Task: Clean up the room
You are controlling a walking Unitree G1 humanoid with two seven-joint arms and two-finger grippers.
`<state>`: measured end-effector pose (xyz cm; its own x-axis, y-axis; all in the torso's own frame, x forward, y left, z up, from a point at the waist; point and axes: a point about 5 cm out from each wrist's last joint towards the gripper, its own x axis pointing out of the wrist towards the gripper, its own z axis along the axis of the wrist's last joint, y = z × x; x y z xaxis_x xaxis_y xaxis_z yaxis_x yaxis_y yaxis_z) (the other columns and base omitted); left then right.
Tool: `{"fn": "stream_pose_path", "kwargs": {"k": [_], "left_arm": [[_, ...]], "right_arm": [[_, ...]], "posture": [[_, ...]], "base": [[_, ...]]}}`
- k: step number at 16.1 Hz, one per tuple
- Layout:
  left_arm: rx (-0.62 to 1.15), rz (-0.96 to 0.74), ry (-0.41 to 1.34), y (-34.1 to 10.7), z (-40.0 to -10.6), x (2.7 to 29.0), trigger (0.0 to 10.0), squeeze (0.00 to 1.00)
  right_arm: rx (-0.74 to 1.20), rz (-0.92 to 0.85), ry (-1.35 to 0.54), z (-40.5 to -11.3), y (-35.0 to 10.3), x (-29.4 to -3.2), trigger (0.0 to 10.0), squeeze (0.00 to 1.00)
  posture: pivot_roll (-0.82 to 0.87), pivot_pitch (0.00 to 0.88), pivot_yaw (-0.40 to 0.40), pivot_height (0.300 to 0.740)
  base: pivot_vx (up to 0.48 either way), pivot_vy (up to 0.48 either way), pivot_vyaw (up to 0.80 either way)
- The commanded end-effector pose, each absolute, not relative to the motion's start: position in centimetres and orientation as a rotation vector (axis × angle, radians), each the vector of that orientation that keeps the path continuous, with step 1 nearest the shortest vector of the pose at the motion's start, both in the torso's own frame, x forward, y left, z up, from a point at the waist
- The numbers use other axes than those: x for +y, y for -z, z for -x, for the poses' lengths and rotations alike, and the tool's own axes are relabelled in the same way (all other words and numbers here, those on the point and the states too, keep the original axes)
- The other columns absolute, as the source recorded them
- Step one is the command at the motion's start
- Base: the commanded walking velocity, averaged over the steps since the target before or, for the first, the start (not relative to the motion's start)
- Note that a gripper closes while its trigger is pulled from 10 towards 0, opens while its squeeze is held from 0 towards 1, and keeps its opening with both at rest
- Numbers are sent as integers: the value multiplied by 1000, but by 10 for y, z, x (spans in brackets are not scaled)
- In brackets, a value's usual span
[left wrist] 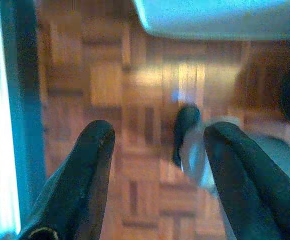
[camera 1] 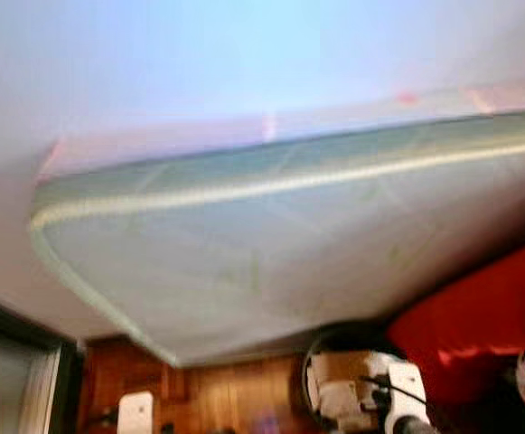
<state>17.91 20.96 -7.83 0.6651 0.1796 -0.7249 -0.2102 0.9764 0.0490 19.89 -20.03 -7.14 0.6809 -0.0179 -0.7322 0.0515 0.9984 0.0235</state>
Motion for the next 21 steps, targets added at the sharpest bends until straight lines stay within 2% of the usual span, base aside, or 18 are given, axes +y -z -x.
{"fn": "stream_pose_path", "kwargs": {"k": [1, 11, 18, 19, 20, 21], "left_arm": [[857, 62, -228, 86, -165, 205, 10000, 0], [725, 52, -216, 75, -179, 207, 10000, 0], [577, 59, -211, 62, -189, 210, 10000, 0], [549, 58, -208, 59, -189, 210, 10000, 0], [523, 58, -208, 57, -188, 210, 10000, 0], [505, 58, -208, 55, -187, 211, 10000, 0]], "right_arm": [[860, -67, 80, -180, 79, -209, 10000, 0], [733, -130, 39, -176, 76, -207, 10000, 0], [663, -140, 121, -162, 76, -216, 10000, 0], [558, -116, 79, -230, 46, -197, 10000, 0], [489, -101, 56, -274, 18, -183, 10000, 0], [468, -87, 33, -284, 10, -179, 10000, 0]], "posture": [[-31, 229, -11, 740], [-2, 287, 0, 740], [54, 363, -1, 740], [65, 375, -2, 740], [80, 390, -1, 740], [94, 407, -2, 740]], "base": [[0, 0, 0], [0, 0, 0], [0, 0, 0], [0, 0, 0], [0, 0, 0], [0, 0, 0]]}}
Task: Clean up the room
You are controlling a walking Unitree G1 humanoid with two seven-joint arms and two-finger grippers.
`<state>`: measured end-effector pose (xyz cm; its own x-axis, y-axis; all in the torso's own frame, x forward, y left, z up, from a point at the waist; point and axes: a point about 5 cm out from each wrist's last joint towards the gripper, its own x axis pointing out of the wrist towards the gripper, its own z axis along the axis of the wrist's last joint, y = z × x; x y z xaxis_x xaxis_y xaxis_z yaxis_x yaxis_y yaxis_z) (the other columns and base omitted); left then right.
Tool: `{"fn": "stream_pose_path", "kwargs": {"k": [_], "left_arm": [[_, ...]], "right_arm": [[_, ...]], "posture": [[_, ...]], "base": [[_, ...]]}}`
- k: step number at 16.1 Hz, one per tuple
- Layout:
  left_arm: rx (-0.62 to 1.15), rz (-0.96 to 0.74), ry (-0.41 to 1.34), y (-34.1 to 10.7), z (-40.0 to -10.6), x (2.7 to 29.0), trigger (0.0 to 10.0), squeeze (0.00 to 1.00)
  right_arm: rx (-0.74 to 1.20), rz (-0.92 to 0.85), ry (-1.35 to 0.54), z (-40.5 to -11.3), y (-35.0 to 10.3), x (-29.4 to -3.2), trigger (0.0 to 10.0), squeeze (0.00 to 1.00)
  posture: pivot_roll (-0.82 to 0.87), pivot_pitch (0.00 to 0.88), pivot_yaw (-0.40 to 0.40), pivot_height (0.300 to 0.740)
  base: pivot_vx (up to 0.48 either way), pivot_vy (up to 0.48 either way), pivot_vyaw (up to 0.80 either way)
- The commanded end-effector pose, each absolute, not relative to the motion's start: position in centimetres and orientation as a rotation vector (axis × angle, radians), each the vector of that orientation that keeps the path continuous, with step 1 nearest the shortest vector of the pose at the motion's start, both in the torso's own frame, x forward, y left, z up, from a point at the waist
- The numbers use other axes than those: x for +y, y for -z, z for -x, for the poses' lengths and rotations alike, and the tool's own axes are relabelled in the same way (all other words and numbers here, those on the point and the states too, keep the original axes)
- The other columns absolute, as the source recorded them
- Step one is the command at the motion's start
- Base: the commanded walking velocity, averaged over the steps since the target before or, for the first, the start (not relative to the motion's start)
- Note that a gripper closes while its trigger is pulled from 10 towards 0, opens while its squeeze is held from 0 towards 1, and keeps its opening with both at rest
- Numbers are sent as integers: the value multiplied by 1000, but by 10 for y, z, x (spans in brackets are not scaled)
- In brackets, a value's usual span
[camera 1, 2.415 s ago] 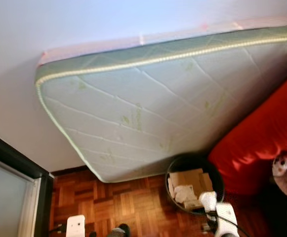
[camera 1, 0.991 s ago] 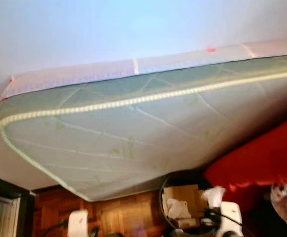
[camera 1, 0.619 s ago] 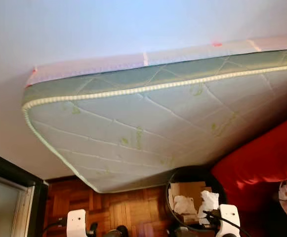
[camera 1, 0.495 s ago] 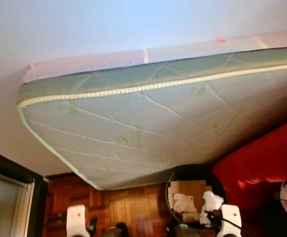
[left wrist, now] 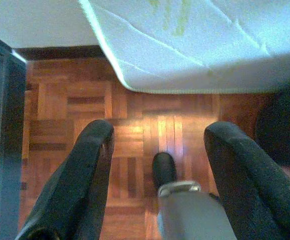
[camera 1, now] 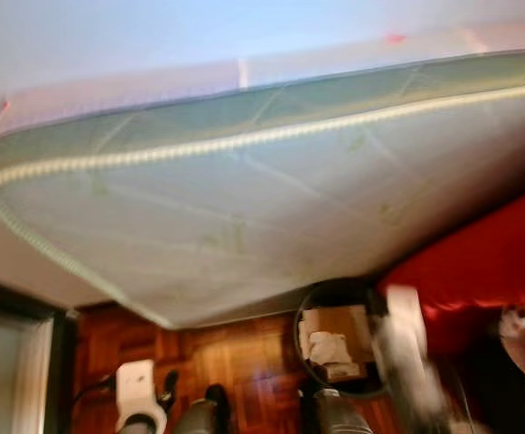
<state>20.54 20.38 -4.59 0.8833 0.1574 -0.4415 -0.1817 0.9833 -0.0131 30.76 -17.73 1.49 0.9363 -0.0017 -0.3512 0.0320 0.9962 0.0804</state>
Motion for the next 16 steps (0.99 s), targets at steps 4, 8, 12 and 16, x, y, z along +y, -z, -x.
{"fn": "stream_pose_path", "kwargs": {"k": [4, 8, 12, 16], "left_arm": [[447, 57, -211, 50, -181, 211, 10000, 0], [423, 61, -210, 46, -174, 208, 10000, 0], [421, 60, -210, 44, -169, 208, 10000, 0], [429, 49, -208, 40, -166, 214, 10000, 0]], "right_arm": [[443, -91, 24, -298, -1, -175, 10000, 0], [535, -52, 127, -283, 13, -192, 10000, 0], [582, -65, 209, -266, 25, -206, 10000, 0], [562, -86, 236, -269, 22, -209, 10000, 0]], "posture": [[125, 447, -3, 740], [133, 470, -3, 740], [154, 486, 11, 740], [158, 487, 21, 740]], "base": [[0, 0, 0], [0, 0, 0], [0, 0, 0], [0, 0, 0]]}}
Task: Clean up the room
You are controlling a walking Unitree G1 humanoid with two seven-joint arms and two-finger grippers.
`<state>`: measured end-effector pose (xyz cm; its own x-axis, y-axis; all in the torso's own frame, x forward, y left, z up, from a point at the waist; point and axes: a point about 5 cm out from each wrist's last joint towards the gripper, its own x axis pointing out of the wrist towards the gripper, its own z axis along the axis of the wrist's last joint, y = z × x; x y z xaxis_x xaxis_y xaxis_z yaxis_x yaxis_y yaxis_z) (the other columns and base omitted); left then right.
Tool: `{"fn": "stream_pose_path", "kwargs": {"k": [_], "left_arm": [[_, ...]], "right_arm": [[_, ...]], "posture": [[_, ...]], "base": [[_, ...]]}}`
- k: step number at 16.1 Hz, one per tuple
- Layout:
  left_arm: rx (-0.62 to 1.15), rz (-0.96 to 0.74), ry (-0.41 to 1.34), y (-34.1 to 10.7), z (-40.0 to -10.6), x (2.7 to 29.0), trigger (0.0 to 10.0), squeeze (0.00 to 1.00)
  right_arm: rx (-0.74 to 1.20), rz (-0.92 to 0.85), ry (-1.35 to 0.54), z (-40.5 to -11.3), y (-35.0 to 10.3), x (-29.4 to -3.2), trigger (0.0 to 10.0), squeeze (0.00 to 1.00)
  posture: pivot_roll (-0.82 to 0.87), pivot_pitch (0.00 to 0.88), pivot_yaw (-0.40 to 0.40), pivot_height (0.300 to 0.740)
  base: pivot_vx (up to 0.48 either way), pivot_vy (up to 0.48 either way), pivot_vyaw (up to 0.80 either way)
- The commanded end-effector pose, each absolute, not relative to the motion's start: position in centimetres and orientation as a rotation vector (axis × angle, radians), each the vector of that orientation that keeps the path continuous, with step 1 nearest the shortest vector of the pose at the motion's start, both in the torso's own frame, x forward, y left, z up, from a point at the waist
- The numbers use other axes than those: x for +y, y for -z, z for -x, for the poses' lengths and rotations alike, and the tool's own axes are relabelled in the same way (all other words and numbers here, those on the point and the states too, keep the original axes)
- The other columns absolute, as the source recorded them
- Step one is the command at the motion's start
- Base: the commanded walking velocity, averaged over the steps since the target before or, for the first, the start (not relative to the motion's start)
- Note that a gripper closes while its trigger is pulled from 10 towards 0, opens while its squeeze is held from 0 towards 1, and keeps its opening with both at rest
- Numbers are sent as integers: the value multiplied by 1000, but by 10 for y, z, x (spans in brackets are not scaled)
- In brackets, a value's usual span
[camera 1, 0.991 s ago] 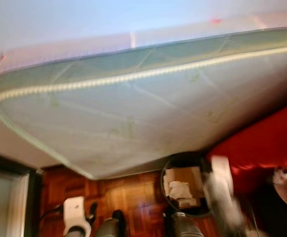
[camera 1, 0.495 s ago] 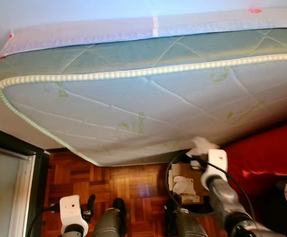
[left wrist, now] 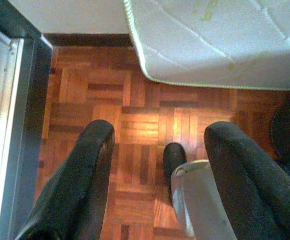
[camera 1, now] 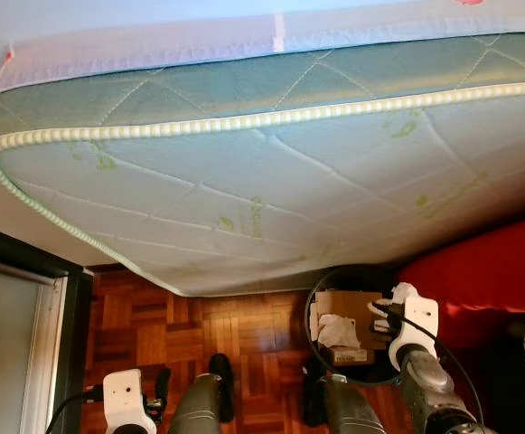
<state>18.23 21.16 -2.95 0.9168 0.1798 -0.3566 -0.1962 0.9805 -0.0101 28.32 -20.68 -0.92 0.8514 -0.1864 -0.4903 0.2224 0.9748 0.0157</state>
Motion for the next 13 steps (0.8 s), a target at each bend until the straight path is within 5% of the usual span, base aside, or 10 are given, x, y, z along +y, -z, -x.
{"fn": "stream_pose_path", "kwargs": {"k": [1, 2, 3, 4, 13], "left_arm": [[431, 48, -208, 40, -166, 214, 10000, 0], [433, 47, -207, 40, -166, 214, 10000, 0], [436, 48, -206, 40, -166, 213, 10000, 0], [440, 48, -203, 39, -165, 212, 10000, 0], [459, 48, -204, 39, -164, 213, 10000, 0]], "right_arm": [[564, -79, 239, -270, 21, -209, 10000, 55], [566, -66, 244, -269, 21, -211, 10000, 353], [567, -68, 248, -269, 22, -212, 10000, 765], [573, -70, 249, -267, 23, -213, 10000, 1000], [686, -140, 69, -253, 40, -189, 10000, 1000]], "posture": [[156, 486, 23, 740], [157, 486, 24, 740], [156, 488, 25, 740], [156, 491, 26, 740], [156, 498, 24, 740]], "base": [[0, 0, 0], [0, 0, 0], [0, 0, 0], [0, 0, 0], [0, 0, 0]]}}
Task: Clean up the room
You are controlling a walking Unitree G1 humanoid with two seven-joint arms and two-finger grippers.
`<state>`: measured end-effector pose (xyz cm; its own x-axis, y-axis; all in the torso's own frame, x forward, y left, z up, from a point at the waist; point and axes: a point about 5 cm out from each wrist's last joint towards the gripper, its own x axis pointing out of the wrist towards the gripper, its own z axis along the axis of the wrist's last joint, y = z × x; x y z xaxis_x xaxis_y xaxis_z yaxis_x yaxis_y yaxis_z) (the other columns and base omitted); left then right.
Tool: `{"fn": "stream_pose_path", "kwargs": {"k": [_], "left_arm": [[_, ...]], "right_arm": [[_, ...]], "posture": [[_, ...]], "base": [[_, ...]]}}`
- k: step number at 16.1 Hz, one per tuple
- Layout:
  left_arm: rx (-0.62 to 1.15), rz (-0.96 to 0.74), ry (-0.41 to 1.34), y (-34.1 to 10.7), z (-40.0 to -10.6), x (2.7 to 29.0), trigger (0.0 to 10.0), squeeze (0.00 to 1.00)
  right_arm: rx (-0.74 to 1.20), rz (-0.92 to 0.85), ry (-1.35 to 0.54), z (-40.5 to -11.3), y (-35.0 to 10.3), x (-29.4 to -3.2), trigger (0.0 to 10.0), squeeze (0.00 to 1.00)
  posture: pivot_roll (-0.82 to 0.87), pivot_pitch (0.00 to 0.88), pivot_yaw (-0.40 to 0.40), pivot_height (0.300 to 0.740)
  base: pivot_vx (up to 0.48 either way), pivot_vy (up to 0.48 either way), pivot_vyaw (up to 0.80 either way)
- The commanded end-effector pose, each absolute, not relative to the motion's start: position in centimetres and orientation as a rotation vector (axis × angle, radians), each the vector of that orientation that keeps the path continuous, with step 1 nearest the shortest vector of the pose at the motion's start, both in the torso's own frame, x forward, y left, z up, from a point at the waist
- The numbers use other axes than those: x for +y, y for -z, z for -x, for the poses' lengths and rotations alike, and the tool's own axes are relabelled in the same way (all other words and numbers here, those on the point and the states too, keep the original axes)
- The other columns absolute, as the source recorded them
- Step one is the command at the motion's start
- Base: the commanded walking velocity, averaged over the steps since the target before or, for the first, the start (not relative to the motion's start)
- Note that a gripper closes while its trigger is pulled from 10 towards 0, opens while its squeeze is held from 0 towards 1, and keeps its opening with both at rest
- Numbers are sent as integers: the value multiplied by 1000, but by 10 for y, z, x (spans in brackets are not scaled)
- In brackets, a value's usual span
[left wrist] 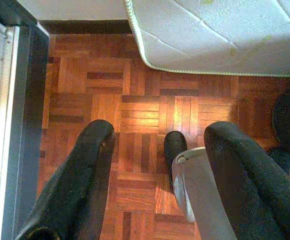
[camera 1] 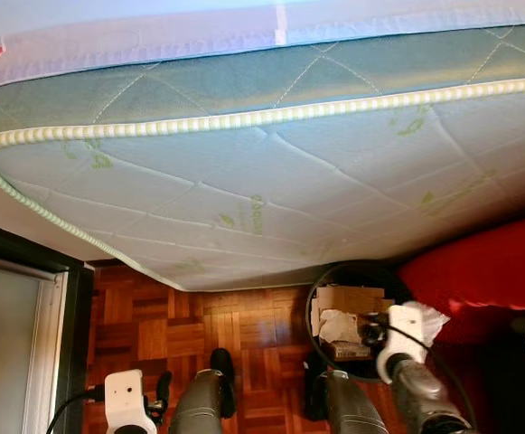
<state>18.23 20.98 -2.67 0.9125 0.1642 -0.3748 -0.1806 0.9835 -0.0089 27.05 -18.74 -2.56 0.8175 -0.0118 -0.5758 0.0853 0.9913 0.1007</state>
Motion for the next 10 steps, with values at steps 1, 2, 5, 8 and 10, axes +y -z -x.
{"fn": "stream_pose_path", "kwargs": {"k": [1, 2, 5, 8, 10], "left_arm": [[462, 48, -203, 39, -164, 213, 10000, 0], [464, 47, -202, 39, -164, 213, 10000, 0], [473, 45, -204, 40, -164, 214, 10000, 0], [501, 46, -205, 45, -163, 215, 10000, 0], [546, 44, -215, 53, -164, 218, 10000, 0]], "right_arm": [[697, -146, 40, -252, 42, -185, 10000, 1000], [708, -150, 20, -251, 43, -183, 10000, 1000], [723, -131, -16, -247, 46, -178, 10000, 506], [711, -129, 3, -244, 47, -179, 10000, 0], [724, -121, 15, -238, 51, -180, 10000, 0]], "posture": [[156, 498, 24, 740], [156, 498, 24, 740], [157, 500, 21, 740], [142, 478, 18, 740], [122, 439, 14, 740]], "base": [[0, 0, 0], [0, 0, 0], [0, 0, 0], [0, 0, 0], [0, 0, 0]]}}
